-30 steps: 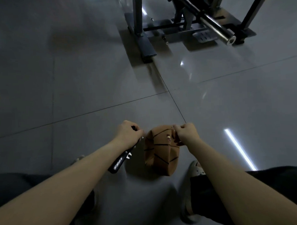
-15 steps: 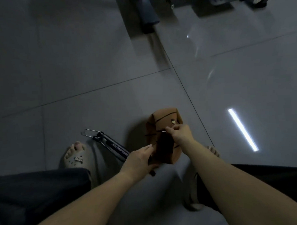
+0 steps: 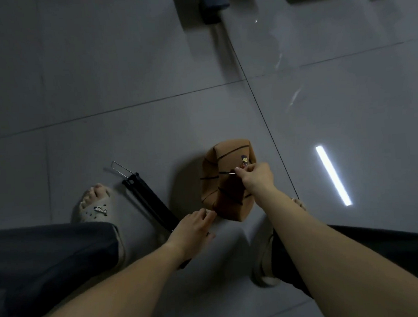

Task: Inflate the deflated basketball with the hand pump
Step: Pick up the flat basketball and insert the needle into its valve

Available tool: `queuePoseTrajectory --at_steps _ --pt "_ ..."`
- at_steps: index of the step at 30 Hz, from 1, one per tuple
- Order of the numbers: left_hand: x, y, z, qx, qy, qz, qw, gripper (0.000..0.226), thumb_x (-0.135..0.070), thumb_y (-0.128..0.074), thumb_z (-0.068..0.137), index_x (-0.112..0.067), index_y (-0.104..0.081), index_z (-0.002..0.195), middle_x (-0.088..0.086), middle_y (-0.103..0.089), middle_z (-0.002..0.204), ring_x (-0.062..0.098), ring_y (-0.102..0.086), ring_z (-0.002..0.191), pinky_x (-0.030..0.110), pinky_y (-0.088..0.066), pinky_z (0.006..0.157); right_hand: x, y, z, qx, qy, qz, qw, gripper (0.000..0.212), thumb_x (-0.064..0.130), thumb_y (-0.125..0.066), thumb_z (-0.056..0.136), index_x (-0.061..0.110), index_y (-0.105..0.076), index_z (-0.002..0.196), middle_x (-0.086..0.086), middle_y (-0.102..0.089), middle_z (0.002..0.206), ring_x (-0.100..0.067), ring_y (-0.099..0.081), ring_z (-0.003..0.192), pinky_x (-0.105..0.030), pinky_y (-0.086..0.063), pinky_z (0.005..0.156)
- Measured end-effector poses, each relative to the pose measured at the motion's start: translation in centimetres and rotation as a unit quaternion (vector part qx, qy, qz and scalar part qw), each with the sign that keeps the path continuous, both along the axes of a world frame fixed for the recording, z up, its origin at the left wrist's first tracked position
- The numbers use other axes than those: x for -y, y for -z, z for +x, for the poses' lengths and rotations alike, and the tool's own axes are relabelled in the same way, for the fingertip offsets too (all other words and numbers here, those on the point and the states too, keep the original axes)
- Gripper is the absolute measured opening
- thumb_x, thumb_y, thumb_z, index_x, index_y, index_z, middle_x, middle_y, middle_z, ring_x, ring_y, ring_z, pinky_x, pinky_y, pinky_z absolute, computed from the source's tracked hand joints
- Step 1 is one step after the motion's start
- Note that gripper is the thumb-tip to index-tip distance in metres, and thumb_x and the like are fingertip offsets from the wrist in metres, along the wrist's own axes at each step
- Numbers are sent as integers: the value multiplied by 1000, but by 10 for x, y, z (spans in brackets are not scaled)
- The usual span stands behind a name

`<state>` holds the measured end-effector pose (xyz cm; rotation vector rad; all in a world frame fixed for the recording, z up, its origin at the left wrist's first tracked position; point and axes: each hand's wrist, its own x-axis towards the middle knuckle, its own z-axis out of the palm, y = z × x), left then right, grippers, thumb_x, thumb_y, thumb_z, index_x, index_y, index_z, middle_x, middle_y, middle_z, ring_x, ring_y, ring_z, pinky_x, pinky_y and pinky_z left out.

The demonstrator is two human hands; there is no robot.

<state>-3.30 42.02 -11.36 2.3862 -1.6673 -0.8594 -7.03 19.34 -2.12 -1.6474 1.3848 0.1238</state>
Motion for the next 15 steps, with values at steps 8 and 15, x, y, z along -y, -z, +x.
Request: queuePoseTrajectory --at_steps 8,15 --pt "60 -69 26 -184 -275 -33 943 77 -84 -63 63 -33 -51 119 -13 -53 110 8 -56 99 31 -50 84 1 -21 -10 -5 -5 -46 999 25 31 -69 89 10 -71 75 -4 -70 81 -20 -66 82 -39 -56 78" --pt "92 -149 49 -457 -437 -86 770 54 -24 -87 75 -5 -63 119 11 -74 100 25 -73 89 37 -61 76 -3 -102 12 74 7 30 997 29 25 -70 89 7 -62 68 -16 -68 81 -33 -68 83 -47 -59 77"
